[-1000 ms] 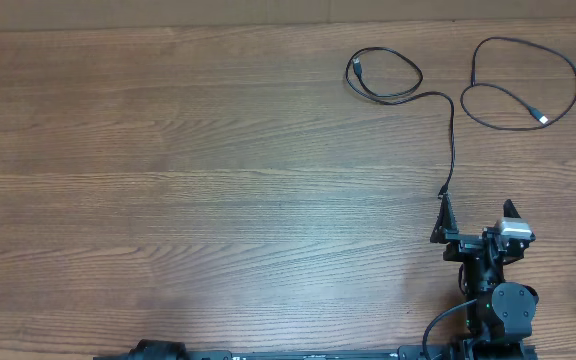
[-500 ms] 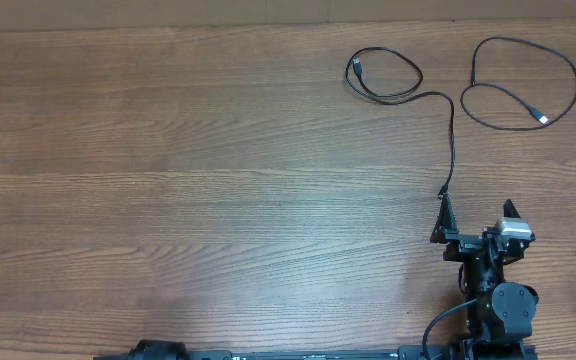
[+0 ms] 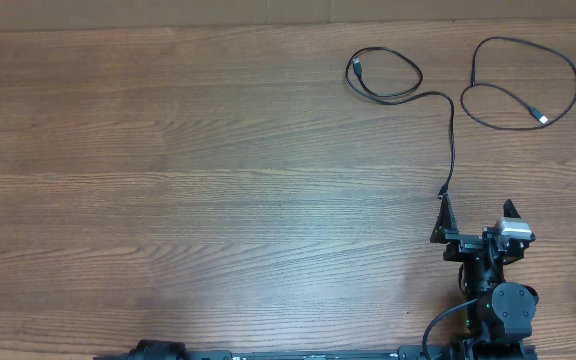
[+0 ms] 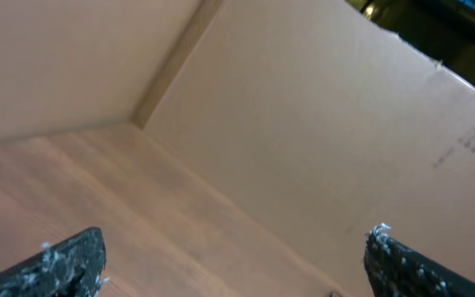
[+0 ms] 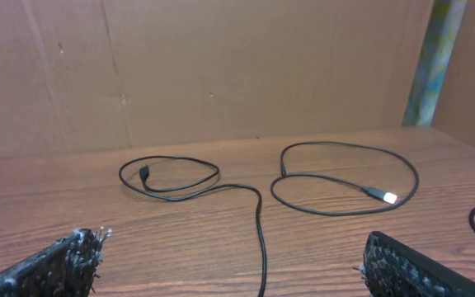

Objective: Untangle cables

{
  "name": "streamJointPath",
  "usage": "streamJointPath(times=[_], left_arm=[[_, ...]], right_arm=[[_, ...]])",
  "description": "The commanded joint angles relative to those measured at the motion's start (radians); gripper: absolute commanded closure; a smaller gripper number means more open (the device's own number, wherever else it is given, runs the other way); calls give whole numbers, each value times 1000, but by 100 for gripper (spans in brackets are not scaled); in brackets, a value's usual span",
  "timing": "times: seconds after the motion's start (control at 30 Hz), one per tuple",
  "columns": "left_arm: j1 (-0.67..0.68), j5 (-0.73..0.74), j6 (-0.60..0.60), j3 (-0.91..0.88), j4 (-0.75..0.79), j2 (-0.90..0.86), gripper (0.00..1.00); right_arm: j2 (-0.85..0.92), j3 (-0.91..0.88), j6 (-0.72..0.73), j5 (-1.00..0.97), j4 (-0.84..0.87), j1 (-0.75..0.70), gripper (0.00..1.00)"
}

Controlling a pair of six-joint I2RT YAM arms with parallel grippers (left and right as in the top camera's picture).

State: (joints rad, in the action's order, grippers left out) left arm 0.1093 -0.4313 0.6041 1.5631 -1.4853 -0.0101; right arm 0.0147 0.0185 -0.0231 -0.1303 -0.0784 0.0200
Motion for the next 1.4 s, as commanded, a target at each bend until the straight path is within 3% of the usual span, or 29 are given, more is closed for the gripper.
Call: streamJointPath(times=[0.0,0.2,0.47,0.8,1.03,1.37], left_arm=[[-4,-16,10,-131,95,5,0],[-4,48,3,-384,349,5,0],[-4,169,-182,-756,767,5,0],[-4,319,-295,-1185,1240,4,0],[-4,347,-429,-1392,1456,4,0],[-4,346,-431,-1537,1544,4,1]], right_arm=[[-12,-11,-12,8,6,0,0],[-12,-11,-11,8,6,0,0],[-12,-11,-12,8,6,0,0],[-12,-11,-12,8,6,0,0],[-12,-11,-12,8,6,0,0],[-12,-11,-12,8,6,0,0]])
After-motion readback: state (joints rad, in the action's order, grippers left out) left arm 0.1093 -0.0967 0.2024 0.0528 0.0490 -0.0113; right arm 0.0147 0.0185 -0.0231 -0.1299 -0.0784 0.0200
